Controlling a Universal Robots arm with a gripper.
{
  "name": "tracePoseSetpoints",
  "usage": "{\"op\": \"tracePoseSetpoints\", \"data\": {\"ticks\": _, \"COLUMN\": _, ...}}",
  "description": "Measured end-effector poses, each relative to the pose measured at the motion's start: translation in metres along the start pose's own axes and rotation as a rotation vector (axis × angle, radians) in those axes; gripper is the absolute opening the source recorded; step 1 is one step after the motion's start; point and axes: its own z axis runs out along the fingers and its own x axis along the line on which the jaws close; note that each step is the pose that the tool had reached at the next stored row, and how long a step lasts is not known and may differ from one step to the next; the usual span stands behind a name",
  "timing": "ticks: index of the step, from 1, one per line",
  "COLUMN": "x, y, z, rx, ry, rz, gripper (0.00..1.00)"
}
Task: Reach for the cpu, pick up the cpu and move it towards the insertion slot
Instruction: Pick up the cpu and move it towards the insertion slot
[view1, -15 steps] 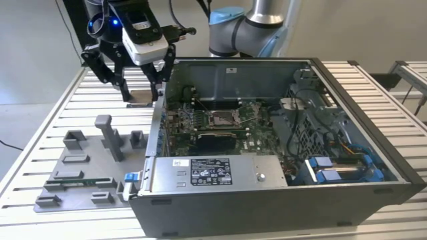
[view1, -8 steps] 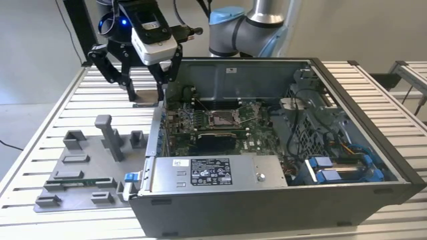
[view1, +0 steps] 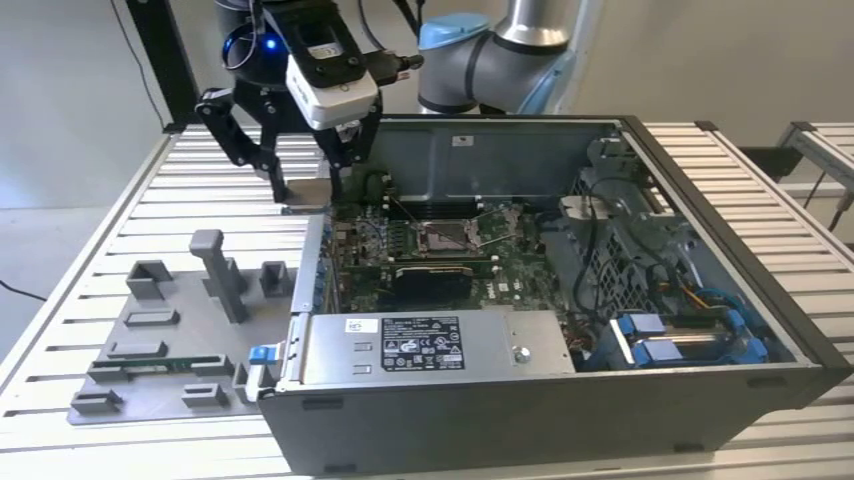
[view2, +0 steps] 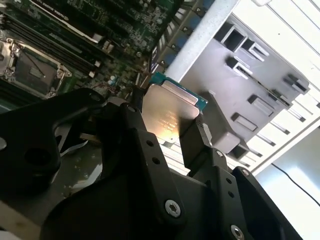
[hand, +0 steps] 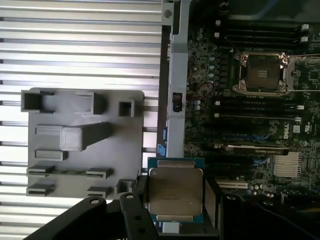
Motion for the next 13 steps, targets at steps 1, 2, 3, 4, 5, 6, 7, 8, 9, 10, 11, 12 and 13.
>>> {"op": "tracePoseSetpoints", "data": {"ticks": 1, "x": -0.0015, "y": 0.0000, "z": 0.0000, "rx": 0.0000, "ry": 0.0000, "rz": 0.000, "gripper": 0.00}}
{"op": "tracePoseSetpoints", "data": {"ticks": 2, "x": -0.0030, "y": -0.0001, "z": 0.0000, "rx": 0.0000, "ry": 0.0000, "rz": 0.000, "gripper": 0.00}}
{"op": "tracePoseSetpoints", "data": {"ticks": 3, "x": -0.0045, "y": -0.0001, "z": 0.0000, "rx": 0.0000, "ry": 0.0000, "rz": 0.000, "gripper": 0.00}}
{"op": "tracePoseSetpoints", "data": {"ticks": 4, "x": -0.0060, "y": -0.0001, "z": 0.0000, "rx": 0.0000, "ry": -0.0001, "rz": 0.000, "gripper": 0.00}}
{"op": "tracePoseSetpoints", "data": {"ticks": 5, "x": -0.0076, "y": -0.0002, "z": 0.0000, "rx": -0.0001, "ry": -0.0001, "rz": 0.000, "gripper": 0.00}}
{"op": "tracePoseSetpoints", "data": {"ticks": 6, "x": -0.0090, "y": -0.0002, "z": 0.0000, "rx": 0.0000, "ry": -0.0001, "rz": 0.000, "gripper": 0.00}}
{"op": "tracePoseSetpoints", "data": {"ticks": 7, "x": -0.0106, "y": -0.0002, "z": 0.0000, "rx": 0.0000, "ry": -0.0001, "rz": 0.000, "gripper": 0.00}}
{"op": "tracePoseSetpoints", "data": {"ticks": 8, "x": -0.0122, "y": -0.0003, "z": -0.0001, "rx": 0.0001, "ry": 0.0000, "rz": 0.000, "gripper": 0.00}}
{"op": "tracePoseSetpoints", "data": {"ticks": 9, "x": -0.0137, "y": -0.0003, "z": -0.0001, "rx": 0.0000, "ry": 0.0000, "rz": 0.000, "gripper": 0.00}}
{"op": "tracePoseSetpoints", "data": {"ticks": 10, "x": -0.0152, "y": -0.0003, "z": -0.0001, "rx": 0.0000, "ry": 0.0000, "rz": 0.000, "gripper": 0.00}}
{"op": "tracePoseSetpoints", "data": {"ticks": 11, "x": -0.0168, "y": -0.0003, "z": -0.0001, "rx": 0.0000, "ry": -0.0001, "rz": 0.000, "gripper": 0.00}}
{"op": "tracePoseSetpoints", "data": {"ticks": 12, "x": -0.0183, "y": -0.0004, "z": -0.0001, "rx": 0.0000, "ry": -0.0001, "rz": 0.000, "gripper": 0.00}}
{"op": "tracePoseSetpoints", "data": {"ticks": 13, "x": -0.0199, "y": -0.0004, "z": -0.0001, "rx": 0.0000, "ry": 0.0000, "rz": 0.000, "gripper": 0.00}}
